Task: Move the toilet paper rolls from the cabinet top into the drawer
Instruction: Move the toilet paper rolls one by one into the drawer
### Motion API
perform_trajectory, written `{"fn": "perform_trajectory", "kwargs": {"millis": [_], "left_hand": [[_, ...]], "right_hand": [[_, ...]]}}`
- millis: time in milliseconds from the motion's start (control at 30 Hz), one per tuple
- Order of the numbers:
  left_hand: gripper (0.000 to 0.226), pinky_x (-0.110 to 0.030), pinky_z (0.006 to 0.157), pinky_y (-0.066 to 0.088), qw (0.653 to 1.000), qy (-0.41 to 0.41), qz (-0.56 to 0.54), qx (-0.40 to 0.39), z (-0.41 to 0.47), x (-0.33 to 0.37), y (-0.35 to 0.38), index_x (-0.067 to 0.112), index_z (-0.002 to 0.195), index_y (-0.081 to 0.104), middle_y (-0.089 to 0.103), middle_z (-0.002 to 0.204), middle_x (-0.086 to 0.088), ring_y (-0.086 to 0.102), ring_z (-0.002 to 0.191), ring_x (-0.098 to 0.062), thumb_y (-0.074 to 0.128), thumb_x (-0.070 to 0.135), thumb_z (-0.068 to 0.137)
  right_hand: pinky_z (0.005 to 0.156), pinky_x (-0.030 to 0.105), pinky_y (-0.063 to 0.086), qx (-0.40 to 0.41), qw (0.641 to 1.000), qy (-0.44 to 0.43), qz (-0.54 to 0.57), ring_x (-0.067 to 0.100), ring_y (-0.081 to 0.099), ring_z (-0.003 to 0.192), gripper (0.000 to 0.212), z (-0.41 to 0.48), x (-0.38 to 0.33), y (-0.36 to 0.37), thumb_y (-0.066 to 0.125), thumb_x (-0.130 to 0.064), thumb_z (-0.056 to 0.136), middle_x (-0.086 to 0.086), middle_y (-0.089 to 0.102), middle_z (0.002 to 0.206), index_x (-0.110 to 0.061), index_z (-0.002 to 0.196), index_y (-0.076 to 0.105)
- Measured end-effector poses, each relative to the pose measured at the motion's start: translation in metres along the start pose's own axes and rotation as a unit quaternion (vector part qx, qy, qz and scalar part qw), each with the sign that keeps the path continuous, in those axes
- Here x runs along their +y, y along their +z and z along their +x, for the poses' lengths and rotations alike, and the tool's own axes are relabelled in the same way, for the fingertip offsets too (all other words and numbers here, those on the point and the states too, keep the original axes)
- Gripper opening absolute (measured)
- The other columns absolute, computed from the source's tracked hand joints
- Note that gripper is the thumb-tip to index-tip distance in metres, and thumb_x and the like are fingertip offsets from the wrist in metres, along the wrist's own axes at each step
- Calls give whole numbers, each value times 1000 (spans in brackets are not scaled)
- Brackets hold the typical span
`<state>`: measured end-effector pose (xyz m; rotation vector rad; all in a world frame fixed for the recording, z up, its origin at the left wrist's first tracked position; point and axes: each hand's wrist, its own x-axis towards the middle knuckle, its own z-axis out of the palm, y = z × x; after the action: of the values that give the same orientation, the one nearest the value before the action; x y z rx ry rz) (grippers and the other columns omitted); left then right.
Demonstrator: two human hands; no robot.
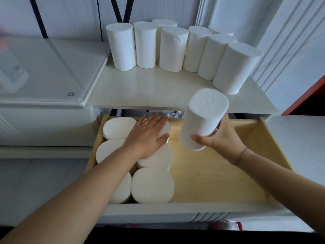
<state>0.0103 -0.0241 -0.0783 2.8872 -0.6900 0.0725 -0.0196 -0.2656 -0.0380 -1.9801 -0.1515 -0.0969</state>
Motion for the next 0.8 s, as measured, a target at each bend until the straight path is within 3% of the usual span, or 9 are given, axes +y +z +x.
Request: {"fn": "perform_trajectory", "kwargs": {"millis": [100, 333, 467, 600, 800], "left_hand": [[62, -32, 116, -4, 1000, -2, -4, 10, 0, 1, -1, 22, 149, 11, 13, 158, 4, 5, 145, -14, 23, 49, 95], [59, -34, 117, 0, 1000, 0, -11, 19, 0, 1, -2, 23, 149, 15, 20, 155, 5, 11, 143, -14, 25, 47, 96], [58, -34, 117, 0, 1000, 5, -13, 20, -1, 0, -1, 24, 148, 13, 20, 155, 4, 11, 143, -15, 22, 46, 96], [57, -34, 117, -1, 1000, 9, -12, 20, 0, -2, 1, 24, 149, 11, 17, 156, 4, 8, 144, -15, 21, 46, 97], [57, -32, 116, -6, 1000, 16, -5, 14, 1, -4, 4, 25, 150, 7, 8, 159, 6, -1, 145, -11, 17, 47, 98]], "right_hand": [[99, 34, 48, -24, 999, 34, -33, 8, 53, 119, 102, -4, 22, 6, 87, -42, 47, -6, 54, 128, -25, 133, 36], [79, 18, 42, -54, 993, 104, -28, 9, 49, 112, 99, -1, 57, 24, 87, -32, 48, -14, 47, 119, -34, 124, 25], [81, 22, 41, -40, 992, 110, -54, 13, 47, 111, 98, -2, 71, 33, 90, -27, 53, -10, 45, 117, -37, 123, 22], [77, 13, 38, -30, 990, 108, -80, 12, 45, 111, 98, -3, 76, 37, 90, -23, 56, -6, 44, 121, -34, 125, 22], [98, 29, 40, -64, 982, 162, -77, 15, 43, 122, 106, -3, 73, 37, 90, -19, 59, -4, 42, 129, -18, 139, 21]]}}
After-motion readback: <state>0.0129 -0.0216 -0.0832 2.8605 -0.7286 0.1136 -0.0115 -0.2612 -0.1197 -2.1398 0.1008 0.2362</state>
